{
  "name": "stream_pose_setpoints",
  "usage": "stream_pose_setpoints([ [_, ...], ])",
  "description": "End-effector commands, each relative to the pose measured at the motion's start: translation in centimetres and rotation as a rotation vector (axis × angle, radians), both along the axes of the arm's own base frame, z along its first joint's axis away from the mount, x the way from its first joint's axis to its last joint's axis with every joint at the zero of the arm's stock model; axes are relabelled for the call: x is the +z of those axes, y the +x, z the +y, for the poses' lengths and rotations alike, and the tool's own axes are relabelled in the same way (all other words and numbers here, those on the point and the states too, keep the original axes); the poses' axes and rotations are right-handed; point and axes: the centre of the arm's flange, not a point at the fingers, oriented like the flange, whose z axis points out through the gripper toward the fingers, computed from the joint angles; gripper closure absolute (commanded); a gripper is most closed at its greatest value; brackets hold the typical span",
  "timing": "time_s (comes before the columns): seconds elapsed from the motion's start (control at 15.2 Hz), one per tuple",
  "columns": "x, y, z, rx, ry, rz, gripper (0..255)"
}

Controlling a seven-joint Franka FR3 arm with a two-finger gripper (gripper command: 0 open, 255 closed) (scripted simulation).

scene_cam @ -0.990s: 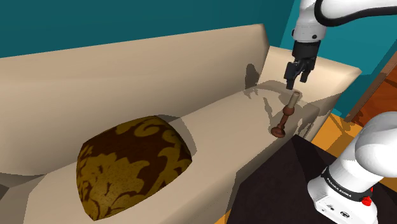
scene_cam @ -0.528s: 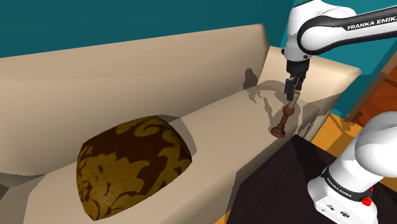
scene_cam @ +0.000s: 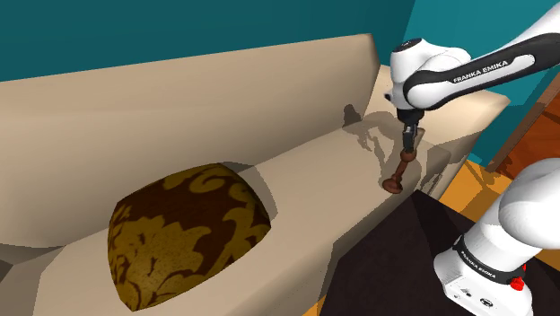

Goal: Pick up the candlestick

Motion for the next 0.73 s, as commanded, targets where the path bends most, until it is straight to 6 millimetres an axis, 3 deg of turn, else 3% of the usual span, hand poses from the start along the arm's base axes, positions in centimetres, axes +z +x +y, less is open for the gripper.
stream_pose_setpoints([
  [0.0, -2.2, 0.8, -1.1, 0.069, -0.029, 0.026, 0],
  [0.26, -5.6, 1.9, -3.1, 0.174, -0.075, 0.069, 0],
  [0.66, -8.8, 1.9, -3.1, 0.174, -0.075, 0.069, 0],
])
